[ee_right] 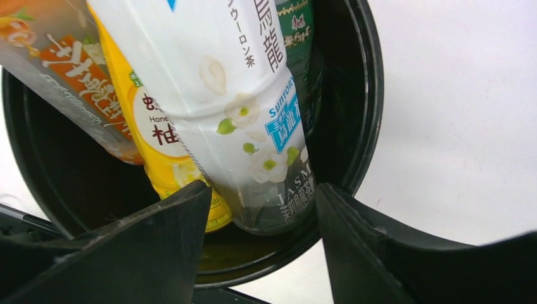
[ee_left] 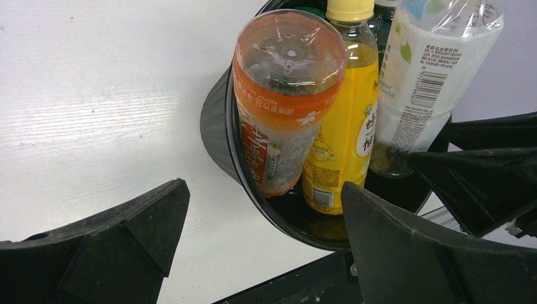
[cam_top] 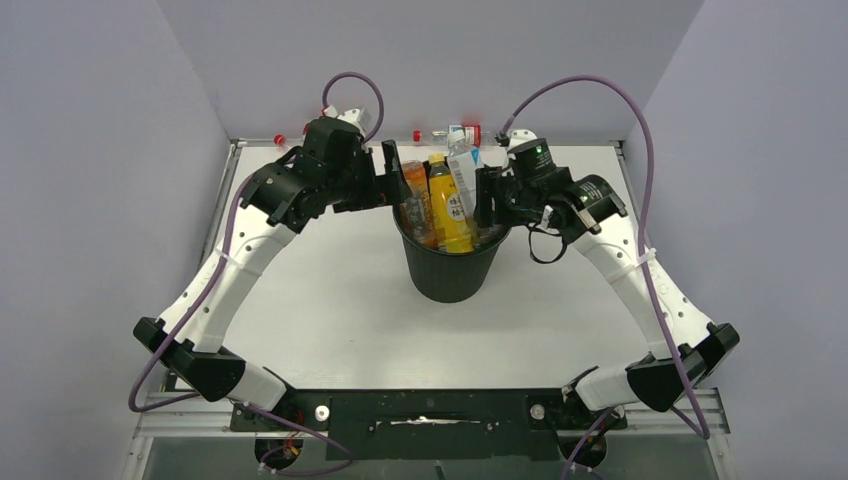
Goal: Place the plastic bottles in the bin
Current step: Adjust the plastic bottle at the trash bin.
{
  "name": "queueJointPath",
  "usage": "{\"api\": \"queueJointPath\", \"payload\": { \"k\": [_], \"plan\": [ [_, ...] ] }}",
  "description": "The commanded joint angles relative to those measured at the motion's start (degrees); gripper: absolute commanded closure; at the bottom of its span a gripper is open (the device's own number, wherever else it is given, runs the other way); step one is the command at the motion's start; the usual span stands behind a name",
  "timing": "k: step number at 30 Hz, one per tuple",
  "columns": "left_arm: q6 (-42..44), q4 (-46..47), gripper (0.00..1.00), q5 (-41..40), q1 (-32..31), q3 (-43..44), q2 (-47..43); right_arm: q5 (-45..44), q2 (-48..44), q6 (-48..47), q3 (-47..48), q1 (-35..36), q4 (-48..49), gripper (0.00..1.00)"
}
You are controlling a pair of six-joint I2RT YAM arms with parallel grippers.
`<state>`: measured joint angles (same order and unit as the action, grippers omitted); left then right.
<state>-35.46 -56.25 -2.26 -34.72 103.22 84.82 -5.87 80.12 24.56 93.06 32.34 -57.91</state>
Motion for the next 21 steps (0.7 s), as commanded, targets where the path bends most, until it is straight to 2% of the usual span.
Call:
{"api": "queueJointPath", "payload": {
  "k": [1,3,5,15,21],
  "plan": [
    [1.01,3.93,0.08,1.15,0.81,-0.1,-1.34,-2.38,-2.32,-1.11,6.2,0.71,-0.62,0.32],
    [1.01,4.12,0.08,1.29,0.9,-0.33,-1.33,-2.68,-2.14,-1.56,7.65,1.16,-0.71,0.29],
    [0.97,4.34,0.08,1.51,0.99,-0.43,-1.24,-2.87,-1.85,-2.06,8.25,1.64,-0.38,0.29],
    [0.92,4.48,0.08,1.57,1.23,-0.99,-1.54,-1.77,2.32,-3.0,1.84,2.47,2.83,0.49],
    [1.02,4.93,0.08,1.71,2.02,-2.34,-2.09,-5.52,1.88,-0.85,0.51,2.34,1.04,0.58]
  ]
}}
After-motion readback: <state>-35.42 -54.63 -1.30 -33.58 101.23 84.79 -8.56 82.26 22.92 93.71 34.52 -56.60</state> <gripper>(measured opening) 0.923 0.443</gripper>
